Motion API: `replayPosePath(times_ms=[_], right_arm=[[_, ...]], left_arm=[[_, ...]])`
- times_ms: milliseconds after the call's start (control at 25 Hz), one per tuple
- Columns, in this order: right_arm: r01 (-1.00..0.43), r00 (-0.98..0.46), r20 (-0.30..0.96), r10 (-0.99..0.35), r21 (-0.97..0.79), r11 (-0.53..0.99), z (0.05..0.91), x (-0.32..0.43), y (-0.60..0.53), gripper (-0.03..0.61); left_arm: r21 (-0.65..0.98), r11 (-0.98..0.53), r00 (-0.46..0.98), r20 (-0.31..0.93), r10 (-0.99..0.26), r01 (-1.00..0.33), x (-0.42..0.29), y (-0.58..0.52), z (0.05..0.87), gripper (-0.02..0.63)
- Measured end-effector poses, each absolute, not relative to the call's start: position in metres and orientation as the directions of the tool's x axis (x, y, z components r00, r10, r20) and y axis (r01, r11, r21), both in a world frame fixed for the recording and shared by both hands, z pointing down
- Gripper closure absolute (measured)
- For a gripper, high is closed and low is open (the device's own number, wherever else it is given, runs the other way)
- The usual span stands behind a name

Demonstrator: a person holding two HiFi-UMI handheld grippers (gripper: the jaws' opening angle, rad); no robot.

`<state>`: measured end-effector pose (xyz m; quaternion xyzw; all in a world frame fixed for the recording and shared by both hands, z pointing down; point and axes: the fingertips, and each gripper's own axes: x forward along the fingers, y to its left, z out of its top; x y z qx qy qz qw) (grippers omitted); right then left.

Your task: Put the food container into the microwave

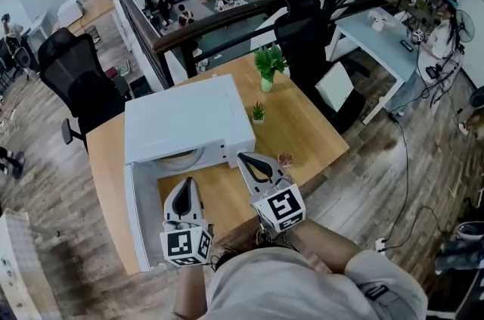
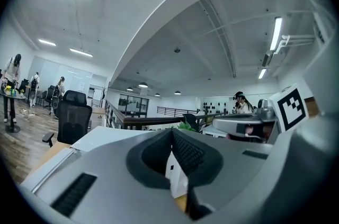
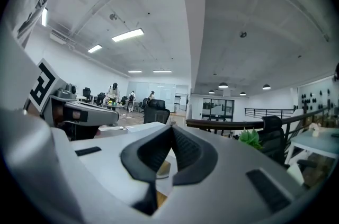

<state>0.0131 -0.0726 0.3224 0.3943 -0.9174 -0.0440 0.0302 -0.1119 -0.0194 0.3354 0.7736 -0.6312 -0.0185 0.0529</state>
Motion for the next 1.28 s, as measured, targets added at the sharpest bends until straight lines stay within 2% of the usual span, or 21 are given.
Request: replayPosePath(times_ms=[1280], right_arm=[[-0.718,-0.689,0.031,-0.724,0.105,0.688,0.327,0.020,-0.075,0.575]], left_arm=[[0.090,-0.188,0.192,0.040,-0.981,-0.978,-0.098,-0.020,0.337,0.603]])
